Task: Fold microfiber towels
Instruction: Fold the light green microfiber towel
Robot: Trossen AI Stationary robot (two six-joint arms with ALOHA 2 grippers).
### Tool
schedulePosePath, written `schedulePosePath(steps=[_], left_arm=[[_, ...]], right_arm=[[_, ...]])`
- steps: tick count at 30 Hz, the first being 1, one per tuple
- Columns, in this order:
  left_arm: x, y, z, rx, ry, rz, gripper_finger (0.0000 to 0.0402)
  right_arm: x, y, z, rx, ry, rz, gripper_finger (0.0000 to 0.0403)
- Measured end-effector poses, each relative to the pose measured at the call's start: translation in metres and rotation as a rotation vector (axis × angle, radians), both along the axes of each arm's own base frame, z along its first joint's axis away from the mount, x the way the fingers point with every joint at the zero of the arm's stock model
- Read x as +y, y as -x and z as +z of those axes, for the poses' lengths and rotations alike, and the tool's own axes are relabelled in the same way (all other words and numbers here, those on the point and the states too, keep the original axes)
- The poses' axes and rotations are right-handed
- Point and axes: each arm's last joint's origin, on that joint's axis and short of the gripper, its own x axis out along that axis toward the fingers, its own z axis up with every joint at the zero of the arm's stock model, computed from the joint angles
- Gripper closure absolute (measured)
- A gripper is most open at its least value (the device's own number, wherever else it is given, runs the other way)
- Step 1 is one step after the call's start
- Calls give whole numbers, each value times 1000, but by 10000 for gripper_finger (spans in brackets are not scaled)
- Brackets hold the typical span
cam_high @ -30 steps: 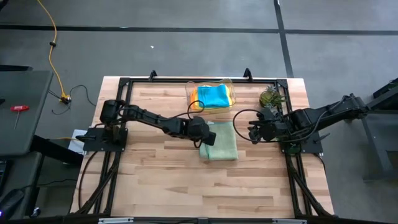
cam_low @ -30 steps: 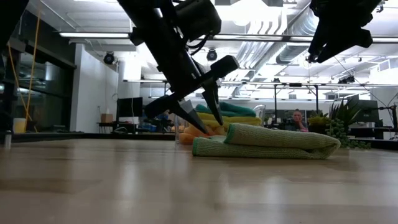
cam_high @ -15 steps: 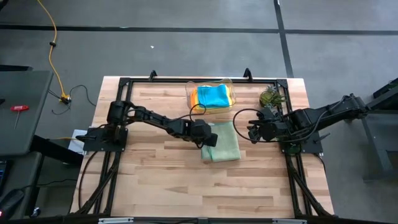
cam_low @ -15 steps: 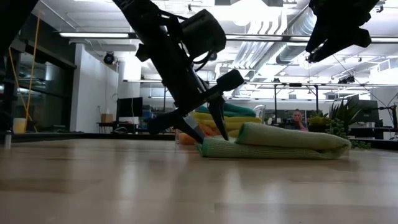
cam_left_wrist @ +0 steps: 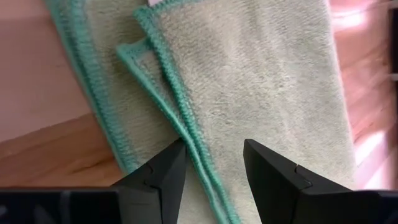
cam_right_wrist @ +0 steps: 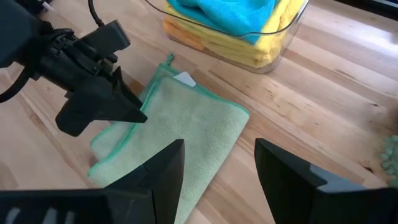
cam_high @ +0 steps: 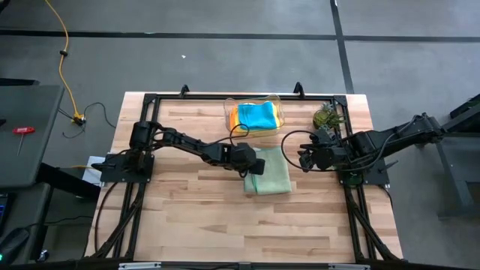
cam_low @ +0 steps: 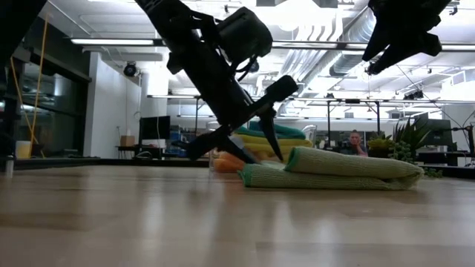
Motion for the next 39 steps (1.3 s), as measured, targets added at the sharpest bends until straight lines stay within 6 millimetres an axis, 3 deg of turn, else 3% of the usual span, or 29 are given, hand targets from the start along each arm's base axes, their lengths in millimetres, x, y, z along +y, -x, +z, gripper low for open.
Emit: schedulePosePath(steps=[14,19,25,34,39], left_arm=[[3,-1,-1,-16,-22,38,253],[3,-4,2,-56,-38,39,295],[4,-8,5,-89,-77,8,389],[12,-8,7,-103,-61,-93,398],[17,-6,19,-132,-53,-158,398]], right_arm=[[-1,-1,1,-23,33,-24,215],[-1,-1,1,-27,36,-27,215],[-1,-1,1,-27,36,-27,215],[-1,-1,1,-27,36,-26,215],[-1,-1,1,-26,36,-26,215]])
